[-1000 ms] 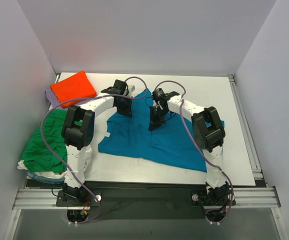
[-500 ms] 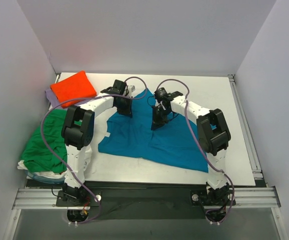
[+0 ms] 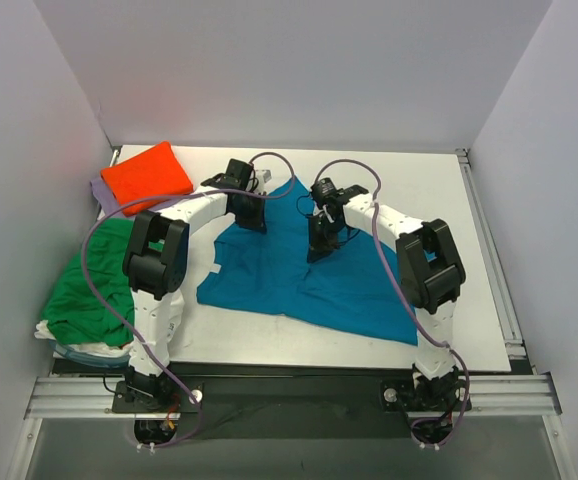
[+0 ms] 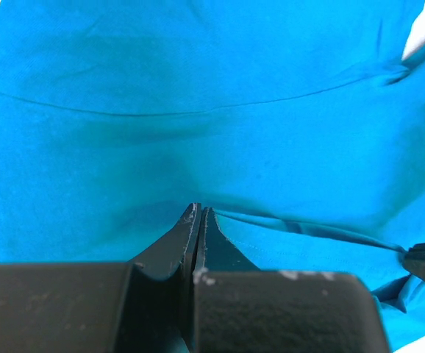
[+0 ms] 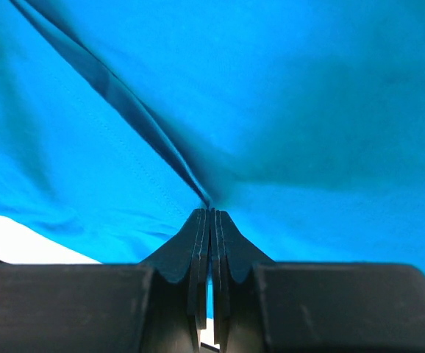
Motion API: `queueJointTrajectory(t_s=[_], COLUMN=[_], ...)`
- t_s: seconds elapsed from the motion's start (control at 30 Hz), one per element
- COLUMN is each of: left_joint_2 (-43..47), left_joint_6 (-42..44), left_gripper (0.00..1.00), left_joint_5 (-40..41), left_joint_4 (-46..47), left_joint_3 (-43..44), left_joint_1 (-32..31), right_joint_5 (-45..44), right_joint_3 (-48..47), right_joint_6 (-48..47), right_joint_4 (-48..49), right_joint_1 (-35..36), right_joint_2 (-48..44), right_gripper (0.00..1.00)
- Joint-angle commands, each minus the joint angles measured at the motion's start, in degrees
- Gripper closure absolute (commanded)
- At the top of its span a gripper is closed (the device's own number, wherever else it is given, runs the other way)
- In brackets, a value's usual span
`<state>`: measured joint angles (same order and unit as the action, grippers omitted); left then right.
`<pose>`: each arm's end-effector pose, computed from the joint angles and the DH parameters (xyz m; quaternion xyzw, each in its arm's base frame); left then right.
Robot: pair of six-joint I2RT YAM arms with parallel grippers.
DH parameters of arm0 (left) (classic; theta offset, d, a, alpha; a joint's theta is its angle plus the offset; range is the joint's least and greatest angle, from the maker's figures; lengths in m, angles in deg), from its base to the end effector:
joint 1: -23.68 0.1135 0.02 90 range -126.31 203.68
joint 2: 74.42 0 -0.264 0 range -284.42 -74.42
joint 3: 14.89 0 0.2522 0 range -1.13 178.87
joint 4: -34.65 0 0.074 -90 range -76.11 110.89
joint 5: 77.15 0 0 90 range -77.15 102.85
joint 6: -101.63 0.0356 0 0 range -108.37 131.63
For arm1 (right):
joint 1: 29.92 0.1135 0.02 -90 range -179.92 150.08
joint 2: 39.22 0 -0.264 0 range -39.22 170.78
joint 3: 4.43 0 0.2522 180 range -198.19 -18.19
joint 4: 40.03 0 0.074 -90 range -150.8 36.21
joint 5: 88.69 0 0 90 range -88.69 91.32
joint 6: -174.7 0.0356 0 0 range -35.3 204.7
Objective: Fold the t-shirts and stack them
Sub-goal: Fold the flattened tshirt in 1/3 of the way
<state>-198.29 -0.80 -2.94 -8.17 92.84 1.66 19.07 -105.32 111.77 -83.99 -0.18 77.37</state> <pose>0.4276 -0.1834 0.1698 0.1164 0.9480 -0.2049 0.2140 0.3727 0.2254 0.1882 -0.0626 0.9524 0.2540 0.1565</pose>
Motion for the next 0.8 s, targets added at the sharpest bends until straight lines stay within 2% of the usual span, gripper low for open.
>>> queueJointTrajectory(t_s=[0.0,0.7,0.77], left_joint_2=[0.57,-3.83,-4.01], left_joint_6=[0.82,1.09,1.00], left_gripper=[1.00,1.00,0.94], left_joint_5=[-2.58,-1.79,-1.70], left_joint_4=[3.66,0.23,-0.21], left_joint_3=[1.12,6.57,6.92], left_joint_1=[0.14,-0.83,-0.83], right_joint_5=[-1.85,-3.17,-2.99], right_joint_3=[1.17,2.76,2.41], right_joint_6=[-0.96,-1.49,-1.41], right_joint_4=[-2.06,-2.24,-2.41], right_joint_1=[0.06,-1.26,-1.43], right_joint_2=[-4.53,-4.54,-4.19], right_gripper=[1.00,1.00,1.00])
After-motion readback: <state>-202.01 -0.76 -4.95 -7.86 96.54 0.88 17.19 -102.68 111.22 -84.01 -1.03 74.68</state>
